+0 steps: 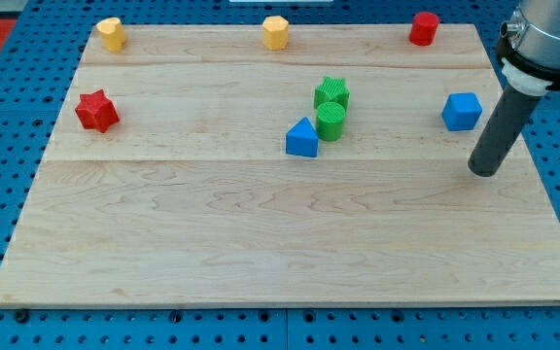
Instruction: Push the cube right to the green star
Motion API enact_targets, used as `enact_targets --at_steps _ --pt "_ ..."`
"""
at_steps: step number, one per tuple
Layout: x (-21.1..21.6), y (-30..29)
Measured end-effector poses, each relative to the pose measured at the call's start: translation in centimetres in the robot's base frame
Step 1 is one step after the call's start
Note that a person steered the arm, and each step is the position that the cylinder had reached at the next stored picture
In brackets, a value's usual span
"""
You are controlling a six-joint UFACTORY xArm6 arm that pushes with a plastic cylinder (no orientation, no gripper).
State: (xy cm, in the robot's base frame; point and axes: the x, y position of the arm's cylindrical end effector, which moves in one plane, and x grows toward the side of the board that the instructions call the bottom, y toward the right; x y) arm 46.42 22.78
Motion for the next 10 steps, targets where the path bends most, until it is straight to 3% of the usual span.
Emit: enact_targets --at_steps 1,2,3,4,5,7,9,10 --pt "0.3 0.5" --pt "-1.0 6.6" --pt "-4.3 10.9" --pt "-6.0 10.8" --pt "-6.0 6.4" --pt "-8.6 4.3" --pt "-8.7 -8.0" --pt "-7.9 -6.8"
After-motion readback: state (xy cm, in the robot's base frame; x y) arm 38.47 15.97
